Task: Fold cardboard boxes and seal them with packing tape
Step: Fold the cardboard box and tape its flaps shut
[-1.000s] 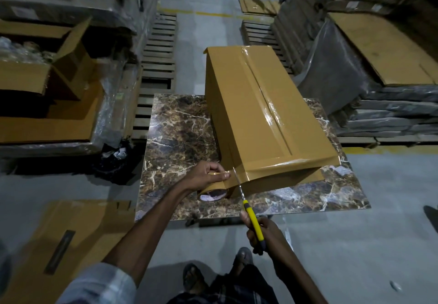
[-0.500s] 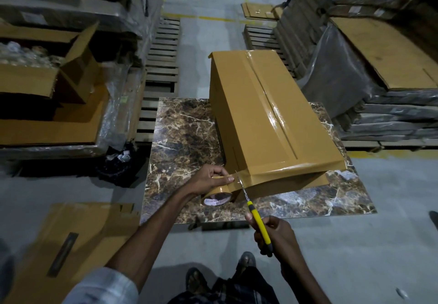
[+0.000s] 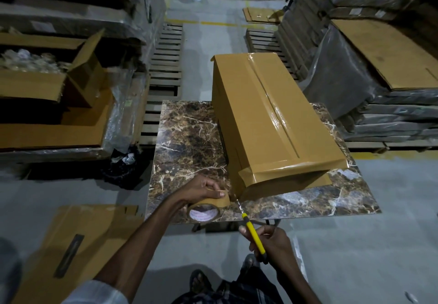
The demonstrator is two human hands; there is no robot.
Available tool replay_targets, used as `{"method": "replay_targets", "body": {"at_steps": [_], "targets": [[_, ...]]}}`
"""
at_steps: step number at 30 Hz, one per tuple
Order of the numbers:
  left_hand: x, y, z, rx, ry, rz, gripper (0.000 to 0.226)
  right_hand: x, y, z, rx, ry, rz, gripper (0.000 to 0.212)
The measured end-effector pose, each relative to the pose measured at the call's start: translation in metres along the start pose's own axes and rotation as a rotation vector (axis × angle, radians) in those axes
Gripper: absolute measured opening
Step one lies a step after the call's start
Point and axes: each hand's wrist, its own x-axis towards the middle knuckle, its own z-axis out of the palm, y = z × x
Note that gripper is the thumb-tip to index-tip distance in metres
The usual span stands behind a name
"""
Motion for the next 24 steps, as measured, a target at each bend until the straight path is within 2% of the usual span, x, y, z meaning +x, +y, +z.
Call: {"method": "replay_targets", "body": {"at_steps": [3, 8, 12, 15, 20, 22, 24], "targets": [[-0.018, -0.006, -0.001, -0.048, 0.060, -0.023, 0.011, 0.004, 0.002, -0.003, -0.054, 0.044, 0.020, 0.081], [-0.039, -0.003, 0.006, -0.127, 0.133, -0.031, 0.015, 0.017, 0.023, -0.006, -0.496, 0.070, -0.121, 0.085], [-0.046, 0.004, 0.016, -0.092, 0.254, -0.073, 0.017, 0.007, 0.022, 0.012, -0.731, 0.067, -0.307, 0.060], [-0.046, 0.006, 0.025, 0.023, 0.399, -0.112, 0.026, -0.003, 0.016, 0.024, -0.955, 0.104, -0.378, 0.046], [-0.048, 0.020, 0.036, 0.124, 0.528, -0.154, 0.023, -0.005, 0.013, 0.018, -1.044, 0.133, -0.487, 0.048], [-0.049, 0.024, 0.043, 0.183, 0.576, -0.172, 0.029, -0.003, 0.018, 0.012, -1.095, 0.234, -0.653, 0.047], [-0.051, 0.030, 0.051, 0.247, 0.637, -0.173, 0.033, -0.001, 0.020, 0.008, -1.131, 0.258, -0.719, 0.049]]}}
